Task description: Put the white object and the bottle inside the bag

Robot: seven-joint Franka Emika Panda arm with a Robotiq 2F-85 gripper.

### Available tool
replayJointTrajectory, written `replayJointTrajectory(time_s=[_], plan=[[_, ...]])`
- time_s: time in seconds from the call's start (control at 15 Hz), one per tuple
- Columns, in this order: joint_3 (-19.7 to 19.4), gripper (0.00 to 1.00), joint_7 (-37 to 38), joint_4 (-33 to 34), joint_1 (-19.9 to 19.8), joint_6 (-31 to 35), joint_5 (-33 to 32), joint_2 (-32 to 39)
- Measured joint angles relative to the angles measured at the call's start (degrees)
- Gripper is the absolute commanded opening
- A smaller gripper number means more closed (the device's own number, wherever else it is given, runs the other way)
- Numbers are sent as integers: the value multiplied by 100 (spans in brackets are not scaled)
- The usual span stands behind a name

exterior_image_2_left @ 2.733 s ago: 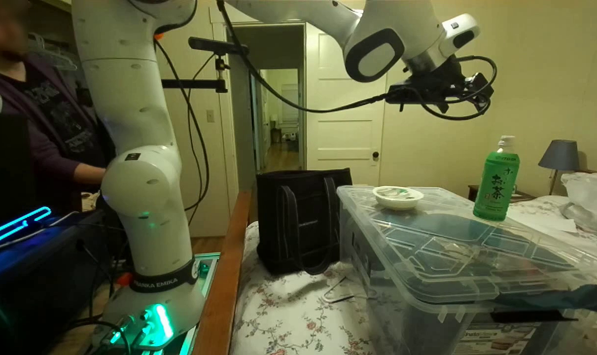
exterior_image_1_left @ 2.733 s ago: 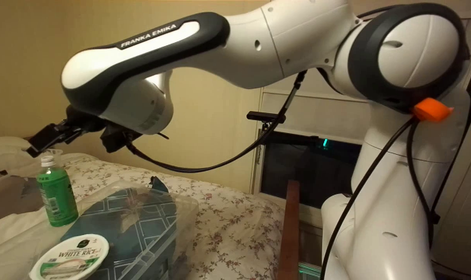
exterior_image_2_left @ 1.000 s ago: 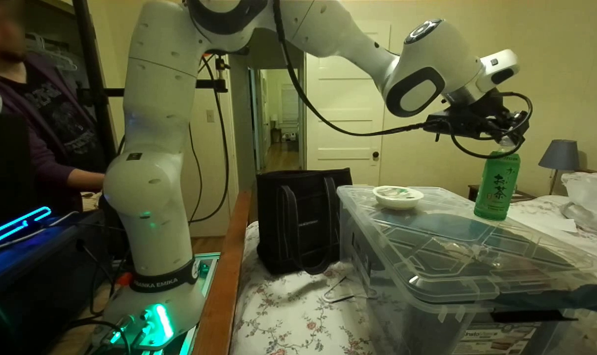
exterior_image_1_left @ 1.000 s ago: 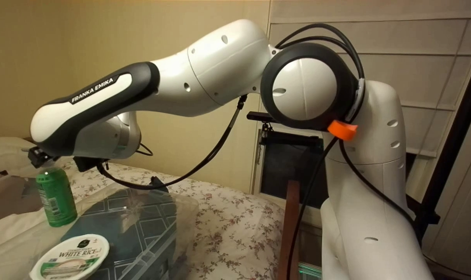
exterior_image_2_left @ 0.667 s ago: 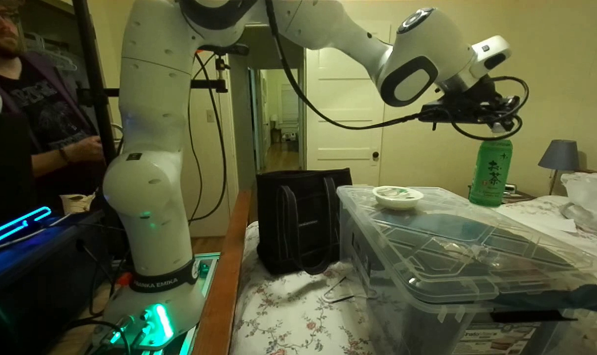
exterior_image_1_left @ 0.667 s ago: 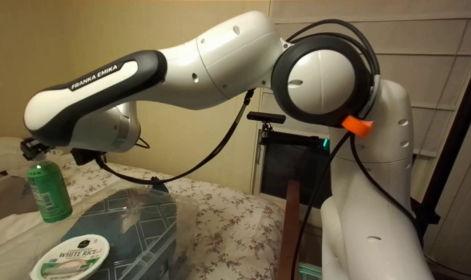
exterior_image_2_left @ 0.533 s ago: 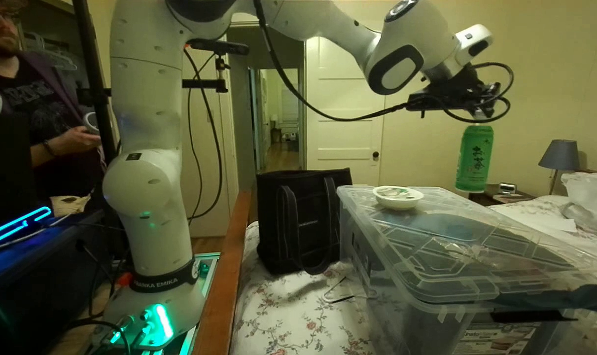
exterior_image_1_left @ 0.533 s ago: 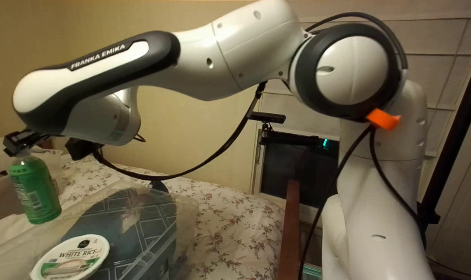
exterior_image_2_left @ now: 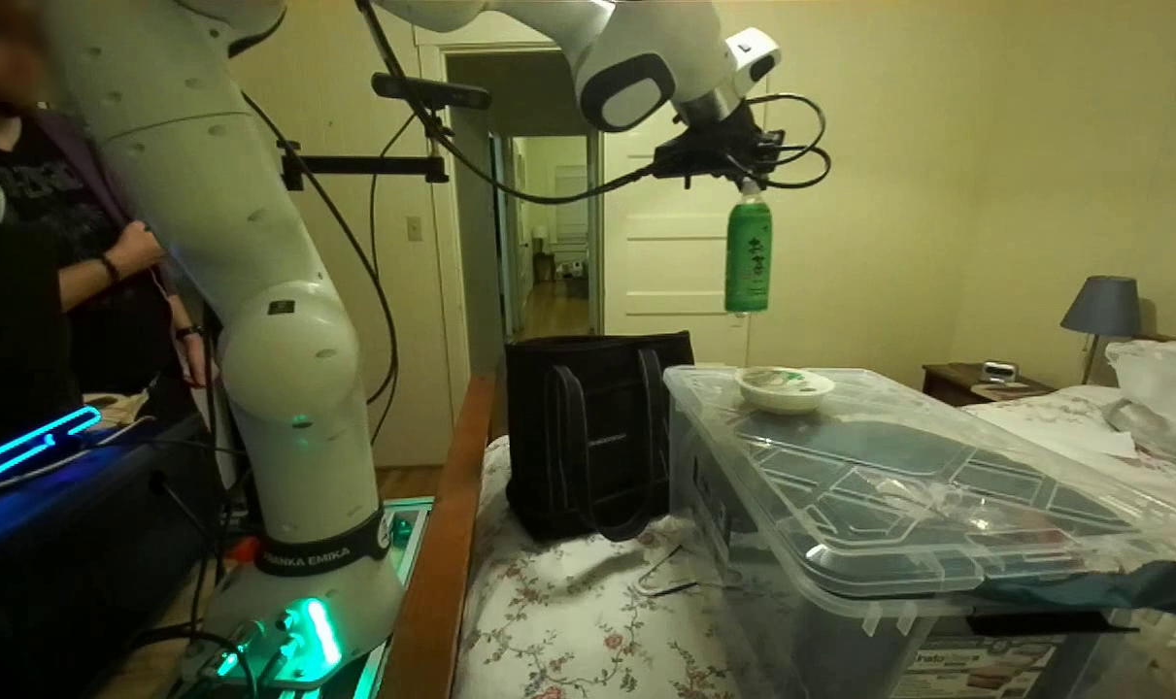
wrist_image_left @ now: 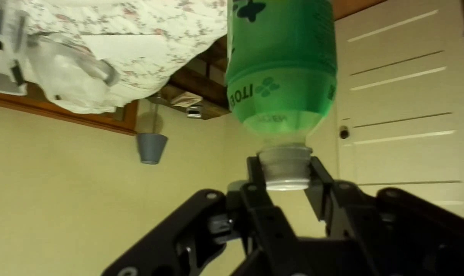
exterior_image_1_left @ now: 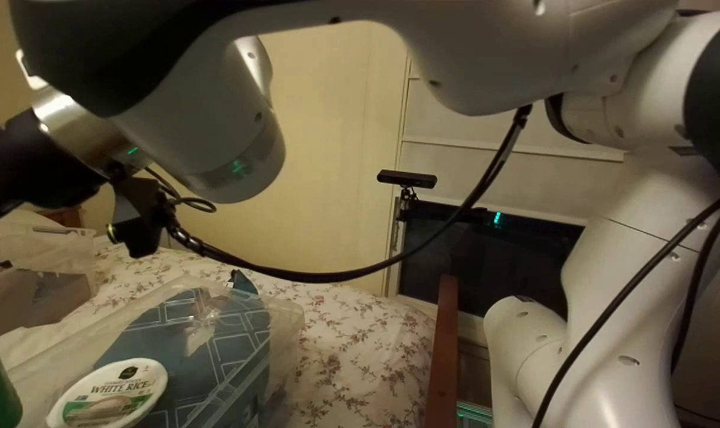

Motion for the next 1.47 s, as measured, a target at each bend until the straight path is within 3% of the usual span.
replayJointTrajectory(time_s=[0.4, 0.73, 1.07, 1.47], plan=[[445, 9, -270, -1117, 1070, -869, 400, -1312], [472, 9, -1023, -1357, 1868, -1688, 798, -1572], [258, 9, -2355, -1365, 1914, -3016, 847, -1474], [224, 9, -3975, -1324, 1326, -4175, 837, -1121]])
